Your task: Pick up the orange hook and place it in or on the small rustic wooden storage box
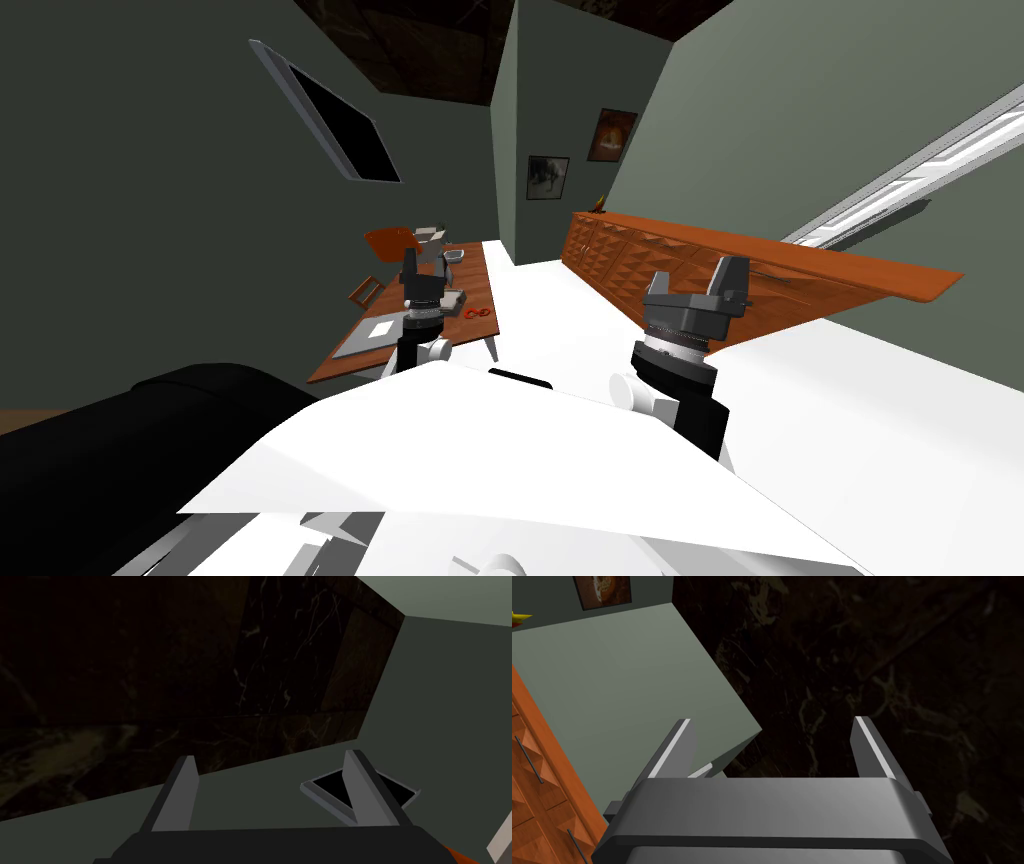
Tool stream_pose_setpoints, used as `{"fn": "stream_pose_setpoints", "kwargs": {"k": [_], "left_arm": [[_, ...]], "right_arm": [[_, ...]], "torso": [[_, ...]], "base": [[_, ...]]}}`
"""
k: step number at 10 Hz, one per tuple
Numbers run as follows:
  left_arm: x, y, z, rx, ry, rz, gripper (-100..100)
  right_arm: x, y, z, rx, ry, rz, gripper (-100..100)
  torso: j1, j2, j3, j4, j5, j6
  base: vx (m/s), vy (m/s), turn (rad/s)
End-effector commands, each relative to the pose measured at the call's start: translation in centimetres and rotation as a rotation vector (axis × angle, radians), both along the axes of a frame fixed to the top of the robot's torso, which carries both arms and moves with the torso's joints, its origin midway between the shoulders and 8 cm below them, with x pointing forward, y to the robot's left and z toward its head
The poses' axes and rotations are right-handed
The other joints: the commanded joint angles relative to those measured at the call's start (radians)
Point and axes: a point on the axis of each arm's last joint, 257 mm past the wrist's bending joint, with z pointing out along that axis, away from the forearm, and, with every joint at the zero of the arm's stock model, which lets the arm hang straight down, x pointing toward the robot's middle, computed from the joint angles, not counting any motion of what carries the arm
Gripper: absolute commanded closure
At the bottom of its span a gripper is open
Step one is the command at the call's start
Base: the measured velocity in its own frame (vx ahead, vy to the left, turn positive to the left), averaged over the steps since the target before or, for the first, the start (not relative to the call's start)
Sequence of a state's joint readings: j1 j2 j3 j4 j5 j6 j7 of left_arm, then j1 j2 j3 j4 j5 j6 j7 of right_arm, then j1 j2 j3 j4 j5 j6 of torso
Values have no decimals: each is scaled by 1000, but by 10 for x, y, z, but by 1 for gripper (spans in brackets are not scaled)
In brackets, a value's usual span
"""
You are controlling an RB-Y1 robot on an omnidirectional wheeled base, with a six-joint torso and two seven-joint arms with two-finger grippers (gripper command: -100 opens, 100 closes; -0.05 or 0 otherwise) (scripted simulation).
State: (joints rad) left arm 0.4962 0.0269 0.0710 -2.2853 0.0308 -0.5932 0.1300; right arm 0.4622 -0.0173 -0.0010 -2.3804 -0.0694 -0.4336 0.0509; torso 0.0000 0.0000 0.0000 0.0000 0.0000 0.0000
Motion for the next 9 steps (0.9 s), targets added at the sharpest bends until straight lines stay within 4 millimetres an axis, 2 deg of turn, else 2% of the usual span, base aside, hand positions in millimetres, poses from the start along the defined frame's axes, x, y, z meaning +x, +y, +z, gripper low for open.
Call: {"fn": "stream_pose_setpoints", "kwargs": {"k": [1, 5, 9], "left_arm": [[3, -1, -7, -1, 23, -30, -100], [11, -3, -28, -14, 91, -99, -100], [23, -6, -66, -41, 215, -194, -100]], "right_arm": [[0, 0, 0, 0, 0, 0, 0], [0, 0, 0, 0, 0, 0, 0], [0, 0, 0, 0, 0, 0, 0]], "torso": [[0, 0, 0, 0, 0, 0], [-8, -6, -4, -1, -2, 0], [-6, -6, -3, -1, -1, 0]], "base": [[36, -49, 3], [87, -111, 20], [87, -102, 37]]}}
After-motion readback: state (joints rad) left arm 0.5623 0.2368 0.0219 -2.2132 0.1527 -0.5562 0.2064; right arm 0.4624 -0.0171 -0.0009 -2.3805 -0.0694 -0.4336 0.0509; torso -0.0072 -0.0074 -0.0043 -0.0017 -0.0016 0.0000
